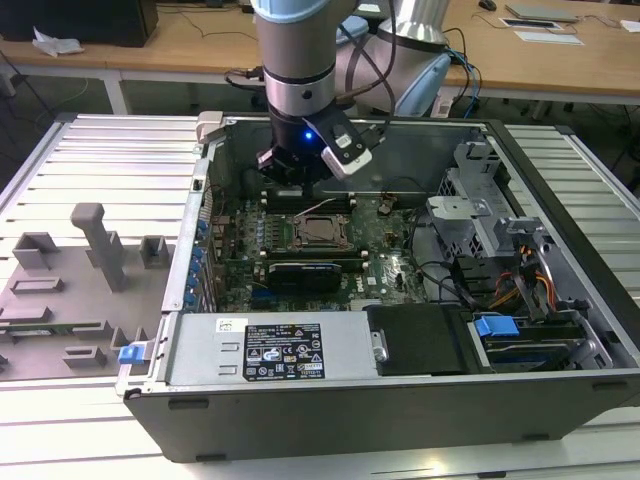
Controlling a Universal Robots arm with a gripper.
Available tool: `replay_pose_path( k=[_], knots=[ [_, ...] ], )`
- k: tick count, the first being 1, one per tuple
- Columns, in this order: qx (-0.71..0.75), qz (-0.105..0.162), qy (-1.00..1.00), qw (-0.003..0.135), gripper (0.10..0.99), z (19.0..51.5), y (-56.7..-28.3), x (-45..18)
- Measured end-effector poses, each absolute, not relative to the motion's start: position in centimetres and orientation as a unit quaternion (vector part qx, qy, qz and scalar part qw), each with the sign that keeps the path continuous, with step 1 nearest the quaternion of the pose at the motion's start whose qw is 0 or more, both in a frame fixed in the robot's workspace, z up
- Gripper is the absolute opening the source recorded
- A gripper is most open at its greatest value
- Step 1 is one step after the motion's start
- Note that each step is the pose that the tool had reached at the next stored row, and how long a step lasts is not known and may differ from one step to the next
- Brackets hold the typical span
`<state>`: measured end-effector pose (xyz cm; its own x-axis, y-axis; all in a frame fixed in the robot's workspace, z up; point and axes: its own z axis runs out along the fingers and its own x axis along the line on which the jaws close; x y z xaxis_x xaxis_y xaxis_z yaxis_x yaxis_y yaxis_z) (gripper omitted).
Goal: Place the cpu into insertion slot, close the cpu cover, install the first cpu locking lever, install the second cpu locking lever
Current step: 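Install the first cpu locking lever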
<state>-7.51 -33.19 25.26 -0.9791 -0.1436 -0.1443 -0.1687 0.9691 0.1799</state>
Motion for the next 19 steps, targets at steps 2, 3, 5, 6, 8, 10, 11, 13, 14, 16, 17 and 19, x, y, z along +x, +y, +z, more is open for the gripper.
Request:
replay_pose_path(
  k=[2,3,5,6,8,10,11,13,14,16,17,19],
  knots=[
    [-0.082,0.092,0.987,0.103,0.106,25.3,-33.2,-7.6],
    [-0.084,0.091,0.985,0.117,0.106,25.2,-33.2,-7.7],
    [-0.085,0.09,0.984,0.127,0.106,25.1,-33.2,-7.8],
    [-0.084,0.09,0.984,0.129,0.106,24.9,-33.2,-7.8],
    [-0.079,0.09,0.984,0.129,0.106,24.6,-33.2,-7.8],
    [-0.072,0.089,0.985,0.13,0.106,24.3,-33.2,-7.8],
    [-0.067,0.088,0.985,0.131,0.106,24.2,-33.2,-7.8],
    [-0.056,0.087,0.986,0.131,0.106,23.9,-33.2,-7.8],
    [-0.051,0.086,0.986,0.132,0.106,23.8,-33.2,-7.8],
    [-0.036,0.084,0.987,0.133,0.106,23.5,-33.1,-7.8],
    [-0.034,0.084,0.987,0.133,0.106,23.5,-33.1,-7.8],
    [-0.03,0.084,0.987,0.134,0.106,23.3,-32.8,-7.8]
  ],
)
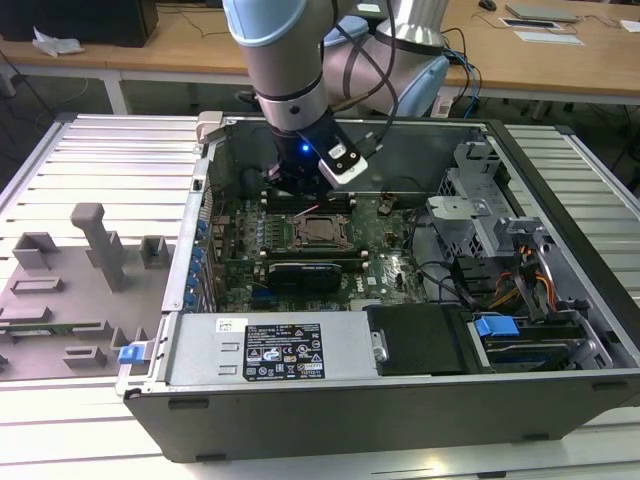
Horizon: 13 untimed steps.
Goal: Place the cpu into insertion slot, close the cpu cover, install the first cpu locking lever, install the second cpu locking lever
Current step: 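Install the first cpu locking lever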
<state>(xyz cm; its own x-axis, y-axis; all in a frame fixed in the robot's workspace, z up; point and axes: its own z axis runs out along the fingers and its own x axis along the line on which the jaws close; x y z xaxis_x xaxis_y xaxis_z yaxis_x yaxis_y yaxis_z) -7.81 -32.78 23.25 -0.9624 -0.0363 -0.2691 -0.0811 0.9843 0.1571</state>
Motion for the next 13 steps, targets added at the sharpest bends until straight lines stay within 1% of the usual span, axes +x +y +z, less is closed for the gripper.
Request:
replay_pose_path(
  k=[3,6,13],
  knots=[
    [-0.029,0.09,0.986,0.134,0.106,23.0,-31.8,-7.8],
    [-0.026,0.09,0.987,0.134,0.106,22.6,-31.1,-7.8],
    [-0.024,0.092,0.987,0.13,0.106,22.0,-30.9,-7.7]
  ],
)
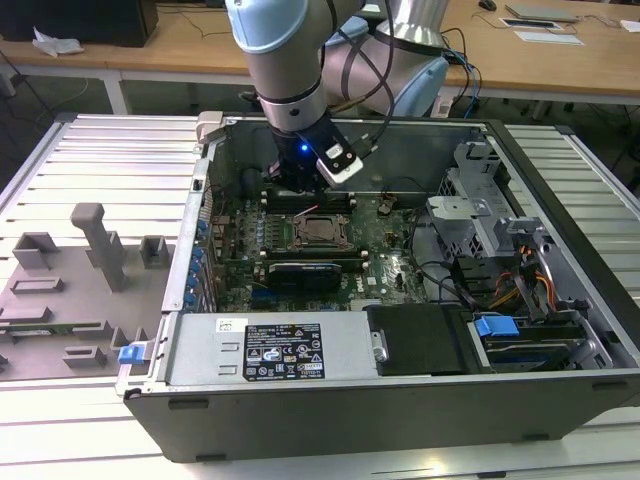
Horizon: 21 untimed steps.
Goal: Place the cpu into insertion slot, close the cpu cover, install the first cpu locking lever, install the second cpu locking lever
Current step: 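Install the first cpu locking lever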
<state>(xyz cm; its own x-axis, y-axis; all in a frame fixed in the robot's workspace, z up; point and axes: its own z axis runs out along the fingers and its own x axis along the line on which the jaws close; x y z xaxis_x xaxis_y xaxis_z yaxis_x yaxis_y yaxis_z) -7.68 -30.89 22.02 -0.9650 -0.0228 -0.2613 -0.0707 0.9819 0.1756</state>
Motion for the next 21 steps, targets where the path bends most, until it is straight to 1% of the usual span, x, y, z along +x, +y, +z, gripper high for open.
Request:
replay_pose_path(
  k=[2,6,11,16,18,21],
  knots=[
    [-0.023,0.093,0.987,0.13,0.106,21.9,-30.9,-7.6],
    [-0.023,0.094,0.988,0.123,0.106,21.4,-30.9,-7.2],
    [-0.023,0.094,0.988,0.123,0.106,21.4,-30.9,-7.2],
    [-0.017,0.094,0.99,0.103,0.106,21.0,-30.9,-6.9],
    [-0.014,0.094,0.99,0.101,0.106,21.0,-30.9,-6.8],
    [0.002,0.092,0.991,0.102,0.106,20.8,-30.9,-6.6]
  ],
)
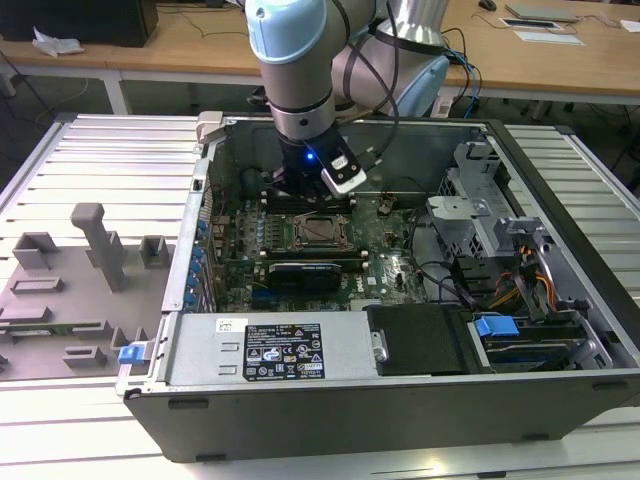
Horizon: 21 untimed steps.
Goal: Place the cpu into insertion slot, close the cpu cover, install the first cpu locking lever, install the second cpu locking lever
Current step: 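Install the first cpu locking lever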
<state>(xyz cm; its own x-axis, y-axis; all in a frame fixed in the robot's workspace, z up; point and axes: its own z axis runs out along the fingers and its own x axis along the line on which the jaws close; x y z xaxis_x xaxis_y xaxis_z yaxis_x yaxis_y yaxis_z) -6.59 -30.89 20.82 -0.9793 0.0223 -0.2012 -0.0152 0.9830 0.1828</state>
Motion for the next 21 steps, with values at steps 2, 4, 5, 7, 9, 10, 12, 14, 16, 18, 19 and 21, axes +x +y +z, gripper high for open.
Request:
replay_pose_path(
  k=[2,4,5,7,9,10,12,14,16,18,19,21],
  knots=[
    [0.017,0.091,0.99,0.103,0.106,20.8,-30.9,-6.6],
    [0.033,0.089,0.99,0.105,0.106,20.7,-30.9,-6.6],
    [0.04,0.088,0.99,0.105,0.106,20.7,-30.9,-6.6],
    [0.05,0.086,0.989,0.106,0.106,20.6,-30.8,-6.5],
    [0.059,0.084,0.989,0.107,0.106,20.6,-30.5,-6.5],
    [0.059,0.082,0.989,0.107,0.106,20.6,-29.9,-6.5],
    [0.059,0.08,0.989,0.107,0.106,20.6,-29.4,-6.5],
    [0.064,0.078,0.989,0.107,0.106,20.5,-29.4,-6.5],
    [0.08,0.075,0.988,0.108,0.106,20.5,-29.4,-6.5],
    [0.095,0.074,0.987,0.109,0.106,20.4,-29.4,-6.5],
    [0.103,0.073,0.986,0.11,0.106,20.3,-29.4,-6.5],
    [0.122,0.071,0.984,0.111,0.106,20.0,-29.3,-6.5]
  ],
)
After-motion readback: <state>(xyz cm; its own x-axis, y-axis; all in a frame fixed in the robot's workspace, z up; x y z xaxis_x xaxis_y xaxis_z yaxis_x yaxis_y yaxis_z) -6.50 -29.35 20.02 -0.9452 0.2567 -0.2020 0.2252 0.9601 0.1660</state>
